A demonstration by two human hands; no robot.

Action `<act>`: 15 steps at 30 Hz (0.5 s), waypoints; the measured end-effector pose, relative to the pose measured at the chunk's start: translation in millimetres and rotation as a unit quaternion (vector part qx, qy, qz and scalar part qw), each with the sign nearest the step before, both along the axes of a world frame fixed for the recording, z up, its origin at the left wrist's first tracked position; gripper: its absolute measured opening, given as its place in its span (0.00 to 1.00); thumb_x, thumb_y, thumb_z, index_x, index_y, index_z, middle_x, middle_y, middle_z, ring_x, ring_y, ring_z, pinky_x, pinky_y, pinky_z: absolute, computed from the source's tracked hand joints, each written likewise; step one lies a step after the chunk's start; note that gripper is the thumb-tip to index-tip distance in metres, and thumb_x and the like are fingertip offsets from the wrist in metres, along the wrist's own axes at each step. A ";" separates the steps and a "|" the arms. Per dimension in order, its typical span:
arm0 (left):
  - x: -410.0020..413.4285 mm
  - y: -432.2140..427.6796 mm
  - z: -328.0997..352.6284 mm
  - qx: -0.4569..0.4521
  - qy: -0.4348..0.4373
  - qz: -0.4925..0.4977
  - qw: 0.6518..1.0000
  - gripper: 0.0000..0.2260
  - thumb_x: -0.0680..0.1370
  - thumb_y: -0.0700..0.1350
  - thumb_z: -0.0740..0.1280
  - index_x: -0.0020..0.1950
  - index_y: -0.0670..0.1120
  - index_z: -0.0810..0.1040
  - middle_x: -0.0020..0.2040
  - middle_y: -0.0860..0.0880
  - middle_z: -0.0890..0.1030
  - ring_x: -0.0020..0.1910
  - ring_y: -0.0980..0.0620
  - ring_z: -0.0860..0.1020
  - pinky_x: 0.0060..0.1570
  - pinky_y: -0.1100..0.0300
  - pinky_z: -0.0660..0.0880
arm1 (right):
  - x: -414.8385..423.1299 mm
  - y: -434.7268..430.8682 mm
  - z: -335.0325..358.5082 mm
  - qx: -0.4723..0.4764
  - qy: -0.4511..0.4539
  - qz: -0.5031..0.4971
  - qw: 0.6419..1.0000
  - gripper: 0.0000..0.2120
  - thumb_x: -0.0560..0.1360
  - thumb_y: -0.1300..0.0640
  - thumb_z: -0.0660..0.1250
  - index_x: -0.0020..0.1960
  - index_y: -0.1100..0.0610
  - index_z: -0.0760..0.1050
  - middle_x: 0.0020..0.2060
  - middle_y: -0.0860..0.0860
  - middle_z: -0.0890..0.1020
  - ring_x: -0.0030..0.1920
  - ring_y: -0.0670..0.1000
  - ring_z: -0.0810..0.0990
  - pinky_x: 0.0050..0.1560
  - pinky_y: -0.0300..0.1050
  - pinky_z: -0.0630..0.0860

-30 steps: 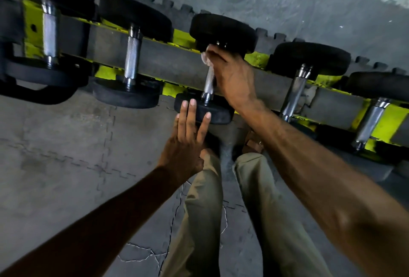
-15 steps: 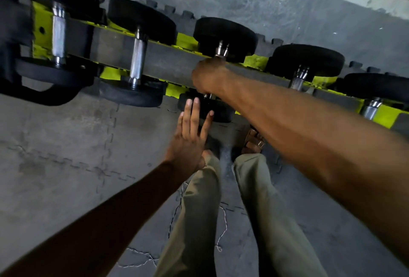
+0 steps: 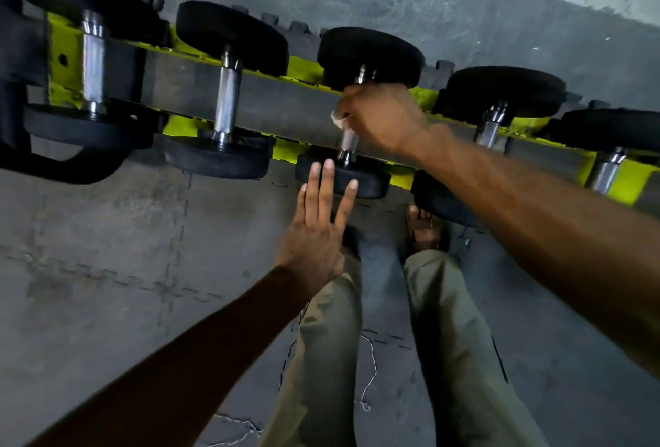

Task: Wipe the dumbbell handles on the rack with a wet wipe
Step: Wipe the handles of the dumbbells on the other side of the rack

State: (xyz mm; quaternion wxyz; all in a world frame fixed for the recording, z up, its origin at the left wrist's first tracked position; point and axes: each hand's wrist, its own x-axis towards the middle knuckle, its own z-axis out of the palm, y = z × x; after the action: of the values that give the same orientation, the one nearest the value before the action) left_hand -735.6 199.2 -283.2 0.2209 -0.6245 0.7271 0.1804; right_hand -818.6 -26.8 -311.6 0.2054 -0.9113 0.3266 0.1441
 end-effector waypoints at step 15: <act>-2.7 -3.2 -3.0 0.004 -0.010 0.004 1.000 0.56 0.77 0.68 0.63 0.80 0.37 0.27 0.78 0.25 0.32 0.80 0.25 0.39 0.81 0.36 0.51 | -7.1 15.2 -60.7 0.272 -0.242 -0.655 0.662 0.09 0.76 0.52 0.67 0.51 0.55 0.81 0.42 0.53 0.84 0.34 0.47 0.79 0.36 0.43 0.78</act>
State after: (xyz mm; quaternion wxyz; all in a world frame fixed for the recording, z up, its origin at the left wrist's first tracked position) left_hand -738.3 196.1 -286.2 0.2301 -0.6285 0.7214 0.1777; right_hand -825.7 -11.6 -372.3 0.5573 -0.3686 0.7241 -0.1713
